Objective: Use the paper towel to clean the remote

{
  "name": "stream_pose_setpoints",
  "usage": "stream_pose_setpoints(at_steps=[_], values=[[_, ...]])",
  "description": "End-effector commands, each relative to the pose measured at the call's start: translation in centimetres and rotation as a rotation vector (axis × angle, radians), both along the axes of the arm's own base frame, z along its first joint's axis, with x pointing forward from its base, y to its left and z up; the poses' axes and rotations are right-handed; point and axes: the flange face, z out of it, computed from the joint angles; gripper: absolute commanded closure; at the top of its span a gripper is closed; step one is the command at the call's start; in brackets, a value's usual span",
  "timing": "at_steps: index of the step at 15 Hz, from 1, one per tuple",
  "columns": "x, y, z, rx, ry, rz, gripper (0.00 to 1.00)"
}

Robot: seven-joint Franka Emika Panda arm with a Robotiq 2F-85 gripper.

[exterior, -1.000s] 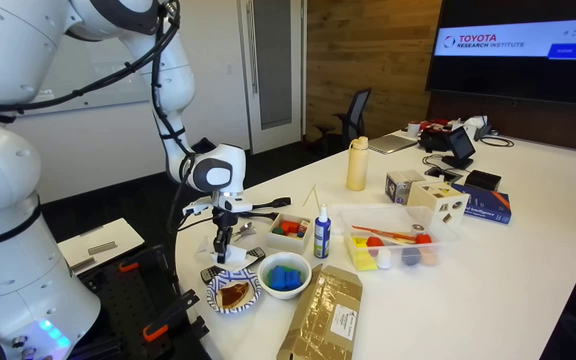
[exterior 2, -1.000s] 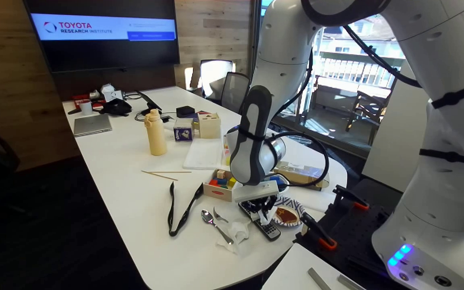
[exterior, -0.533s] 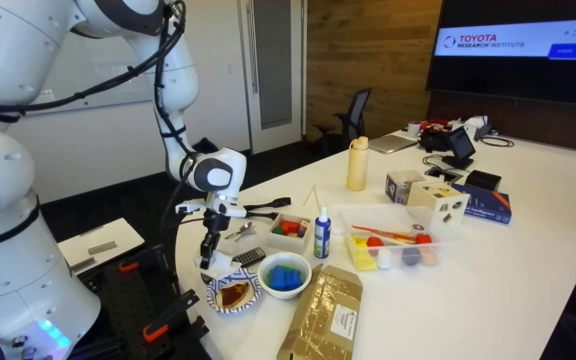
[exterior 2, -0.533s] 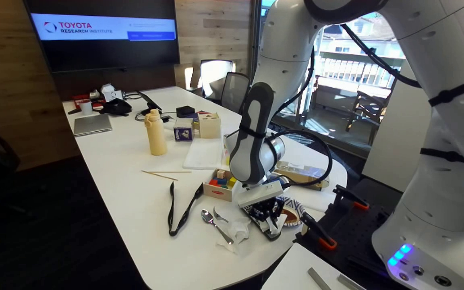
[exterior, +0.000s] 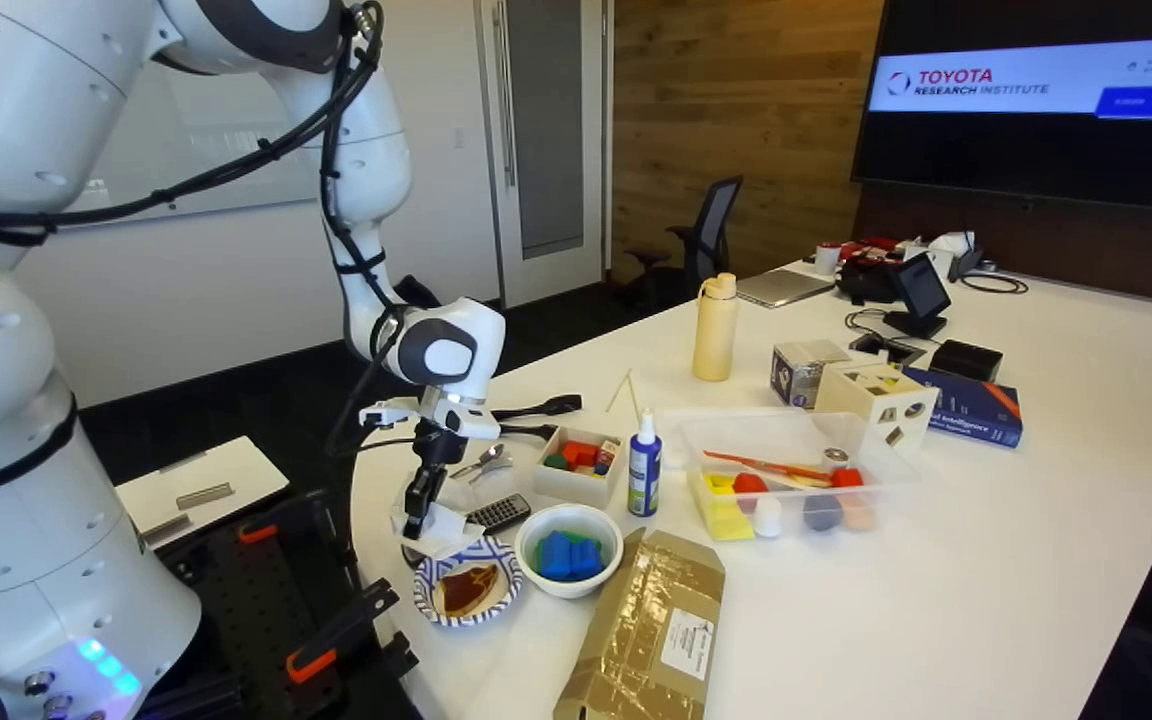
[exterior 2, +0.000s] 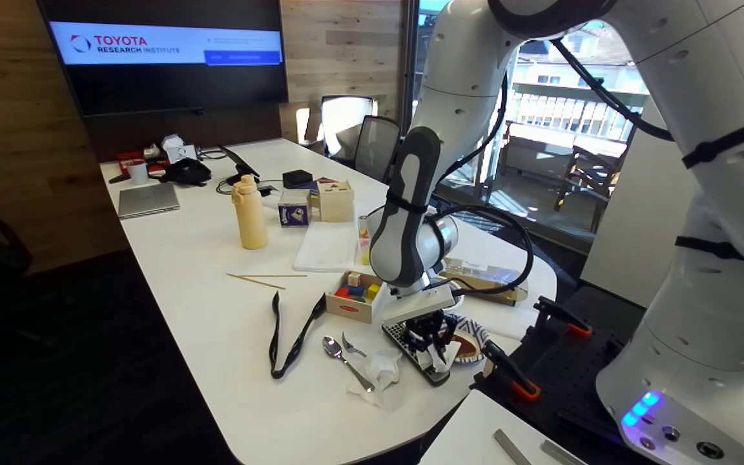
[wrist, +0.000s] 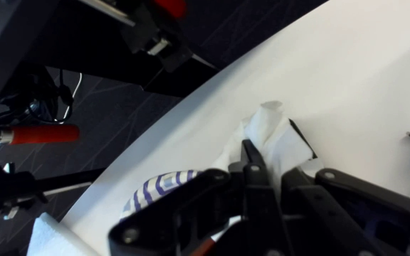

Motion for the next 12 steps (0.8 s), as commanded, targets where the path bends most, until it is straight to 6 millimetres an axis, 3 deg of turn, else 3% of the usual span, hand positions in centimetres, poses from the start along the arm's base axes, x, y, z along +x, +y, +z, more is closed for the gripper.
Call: stream_pose_setpoints(at_steps=[1,12], values=[[1.7,-0.4,0.4,0.027,-0.030,0.010,0.99],[8.1,-2.2,-1.2,0.086,-0.104,0.034,0.99]])
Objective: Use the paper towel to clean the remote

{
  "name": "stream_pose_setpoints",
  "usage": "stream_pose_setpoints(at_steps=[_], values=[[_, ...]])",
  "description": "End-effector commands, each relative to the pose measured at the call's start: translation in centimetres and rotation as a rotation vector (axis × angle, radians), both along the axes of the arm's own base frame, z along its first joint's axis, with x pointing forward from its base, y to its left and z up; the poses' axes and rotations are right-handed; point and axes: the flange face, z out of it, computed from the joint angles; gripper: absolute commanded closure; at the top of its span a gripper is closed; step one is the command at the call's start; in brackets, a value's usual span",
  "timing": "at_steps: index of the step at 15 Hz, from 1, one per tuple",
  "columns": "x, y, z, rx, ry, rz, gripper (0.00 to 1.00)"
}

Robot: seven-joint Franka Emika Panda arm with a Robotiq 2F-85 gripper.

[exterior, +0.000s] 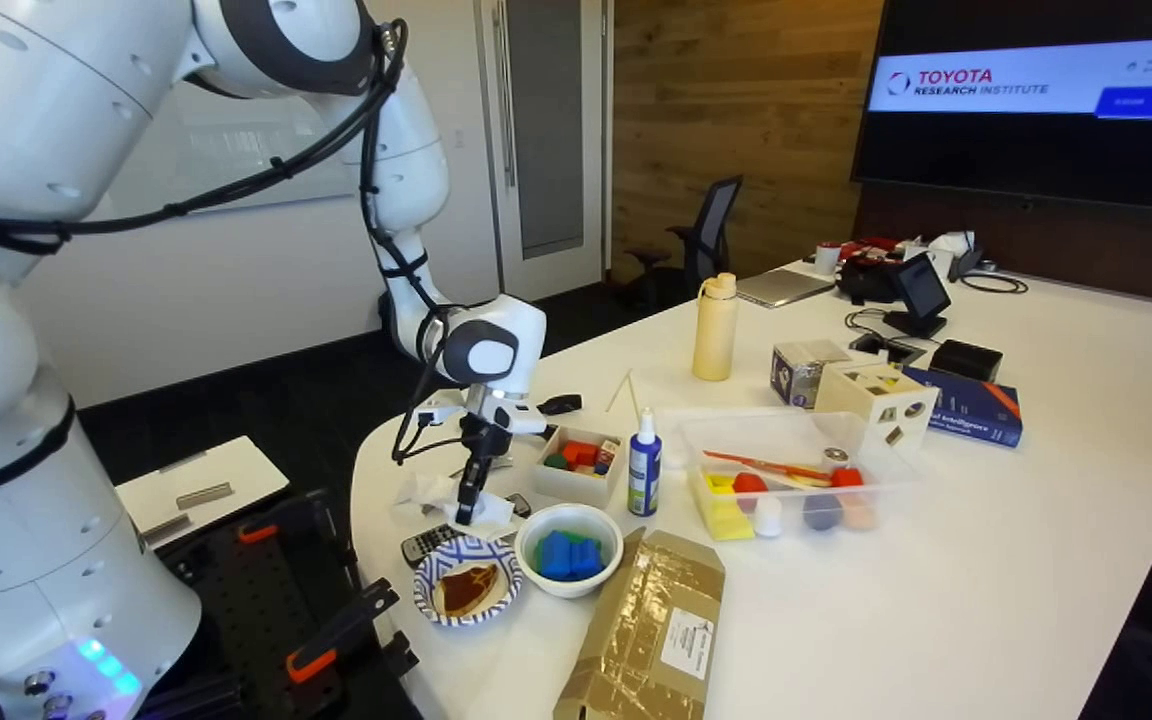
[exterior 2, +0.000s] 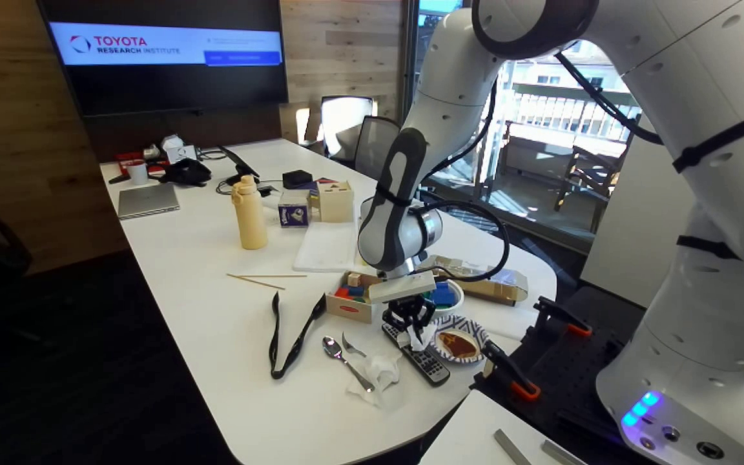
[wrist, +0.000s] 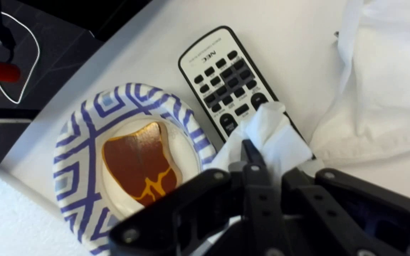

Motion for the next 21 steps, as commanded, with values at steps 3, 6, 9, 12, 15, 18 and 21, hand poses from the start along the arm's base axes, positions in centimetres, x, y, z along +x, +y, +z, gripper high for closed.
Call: stream_pose_setpoints(at_steps=[3,6,9,12,15,18,21], values=[[3.1,0.0,-0.7,0.036,-0.050,0.033,0.99],[4.2,0.3,-0.6,0.036,-0.079,0.038,0.99],[4.6,1.3,0.1,0.069,-0.092,0.091,0.99],[3.8,4.6,1.5,0.085,-0.093,0.213,0.99],[2.8,9.0,2.8,0.109,-0.097,0.356,0.99],[2.0,14.2,3.7,0.139,-0.125,0.519,0.99],[1.8,18.3,3.9,0.195,-0.135,0.678,0.99]])
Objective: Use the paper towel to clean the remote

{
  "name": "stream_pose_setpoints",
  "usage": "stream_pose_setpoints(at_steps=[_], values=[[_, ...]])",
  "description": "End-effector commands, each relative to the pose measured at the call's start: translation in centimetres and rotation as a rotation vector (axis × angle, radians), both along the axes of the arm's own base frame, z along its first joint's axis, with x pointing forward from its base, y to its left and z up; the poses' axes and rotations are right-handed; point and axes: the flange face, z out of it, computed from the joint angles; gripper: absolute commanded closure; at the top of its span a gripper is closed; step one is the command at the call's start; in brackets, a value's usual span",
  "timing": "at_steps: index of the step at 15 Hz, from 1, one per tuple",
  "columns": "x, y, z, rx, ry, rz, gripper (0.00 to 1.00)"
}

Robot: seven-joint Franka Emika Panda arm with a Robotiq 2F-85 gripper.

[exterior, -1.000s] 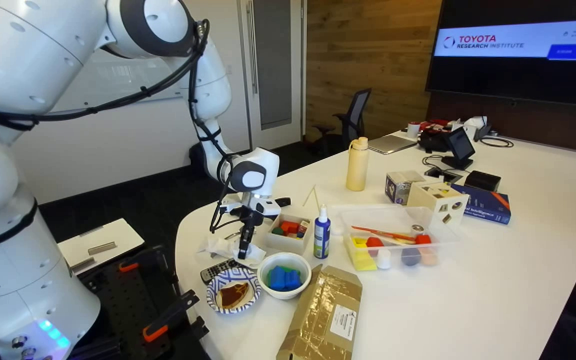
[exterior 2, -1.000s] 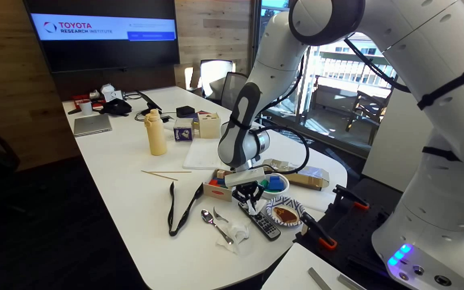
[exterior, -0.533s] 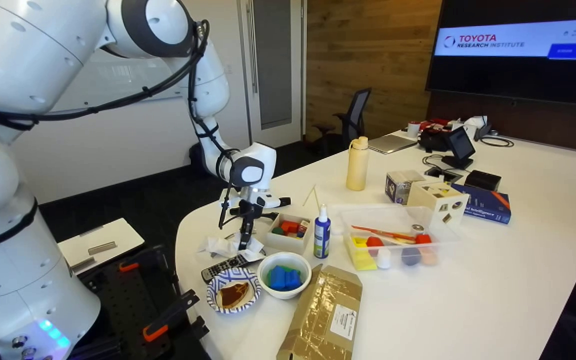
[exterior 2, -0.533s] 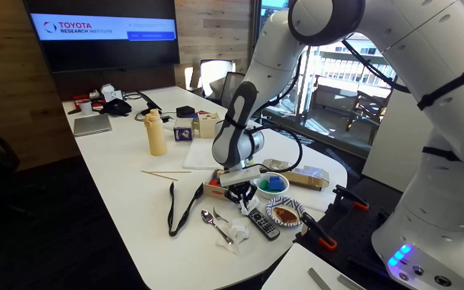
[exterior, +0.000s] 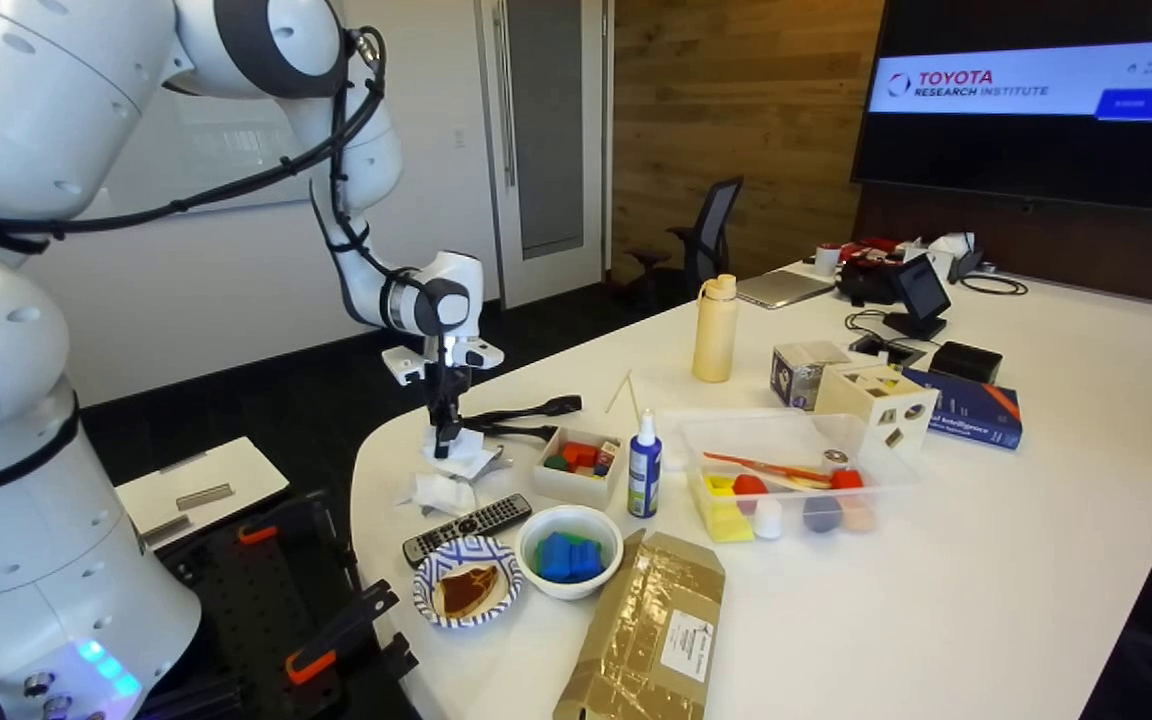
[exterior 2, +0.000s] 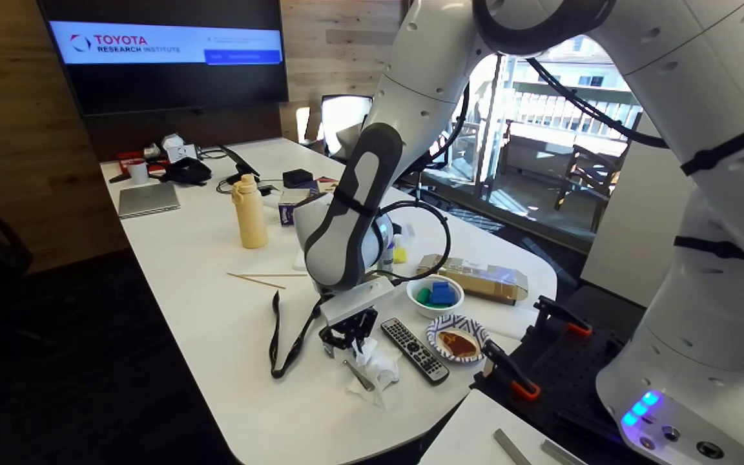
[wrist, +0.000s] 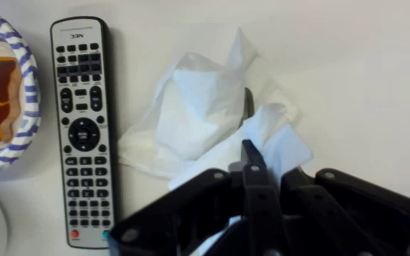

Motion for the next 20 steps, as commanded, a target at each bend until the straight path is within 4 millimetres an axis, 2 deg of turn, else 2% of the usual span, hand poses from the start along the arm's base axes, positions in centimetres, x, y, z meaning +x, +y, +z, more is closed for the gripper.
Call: stream_pose_setpoints(at_steps=[1,5,8,9,11,14,18,20], values=[[0.0,3.6,1.0,0.066,-0.020,0.192,0.99],[0.9,6.8,-0.5,0.165,-0.020,0.350,0.99],[1.6,8.1,-2.3,0.203,-0.002,0.434,0.99],[1.8,8.4,-2.8,0.218,-0.001,0.452,0.72],[2.2,8.6,-3.7,0.242,0.014,0.479,0.64],[2.6,8.8,-4.1,0.290,0.028,0.535,0.43],[2.4,7.9,-2.5,0.322,0.004,0.599,0.12],[2.6,6.6,-1.1,0.326,0.002,0.608,0.00]])
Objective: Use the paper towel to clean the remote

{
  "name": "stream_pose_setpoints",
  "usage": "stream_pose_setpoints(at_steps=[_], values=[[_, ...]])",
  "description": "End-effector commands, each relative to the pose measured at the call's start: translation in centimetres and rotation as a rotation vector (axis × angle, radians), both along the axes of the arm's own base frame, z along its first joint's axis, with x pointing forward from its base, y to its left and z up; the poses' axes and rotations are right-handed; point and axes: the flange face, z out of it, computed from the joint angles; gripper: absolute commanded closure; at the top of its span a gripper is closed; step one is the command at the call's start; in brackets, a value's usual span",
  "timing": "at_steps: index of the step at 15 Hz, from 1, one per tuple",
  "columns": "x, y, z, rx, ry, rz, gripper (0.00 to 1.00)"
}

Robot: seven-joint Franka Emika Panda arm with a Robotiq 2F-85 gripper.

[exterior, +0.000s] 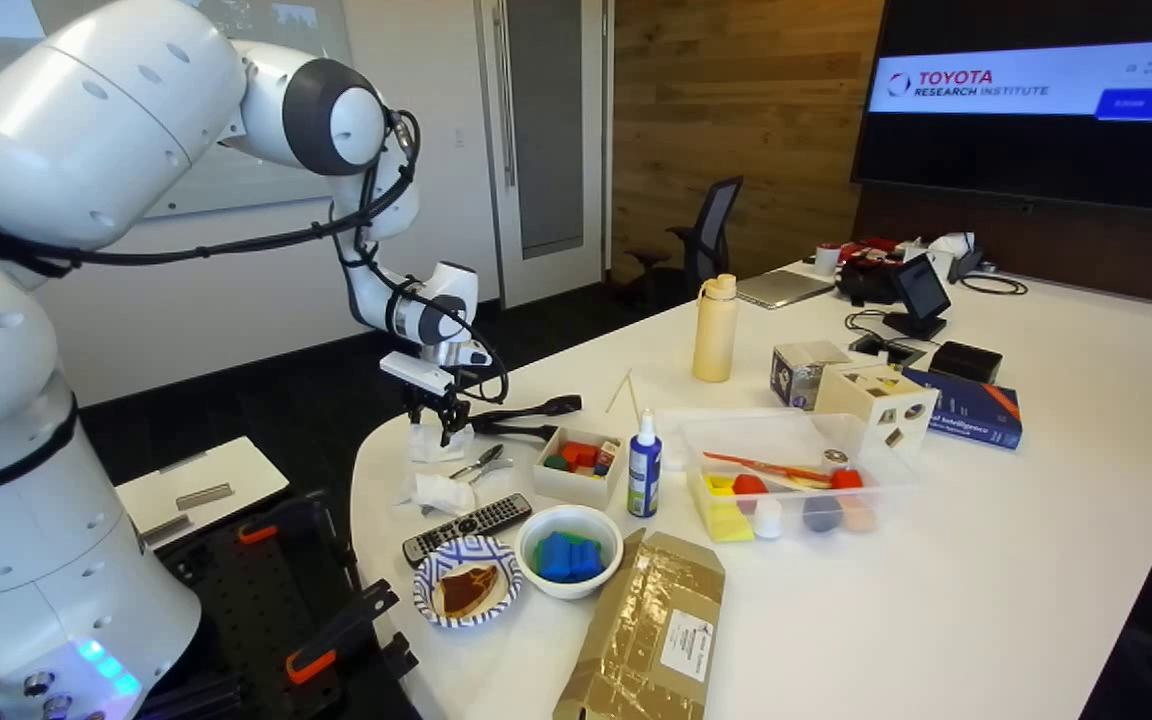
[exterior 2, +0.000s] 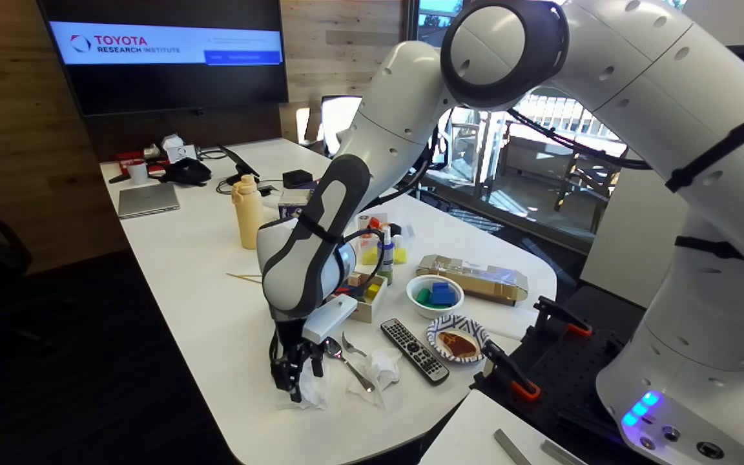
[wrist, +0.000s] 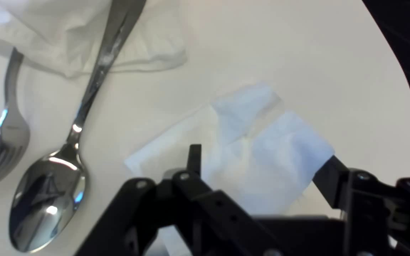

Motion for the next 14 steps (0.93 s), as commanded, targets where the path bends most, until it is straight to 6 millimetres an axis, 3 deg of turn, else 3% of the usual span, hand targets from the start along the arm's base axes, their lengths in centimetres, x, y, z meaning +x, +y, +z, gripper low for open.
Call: stream_pose_setpoints(at_steps=[1,7,11,14], values=[[0.1,-2.3,3.3,0.023,-0.007,0.011,0.00],[-0.2,-10.8,6.7,-0.140,-0.054,-0.274,0.00],[-1.7,-15.0,7.9,-0.233,-0.046,-0.464,0.00],[-2.7,-16.9,7.8,-0.269,-0.027,-0.554,0.00]])
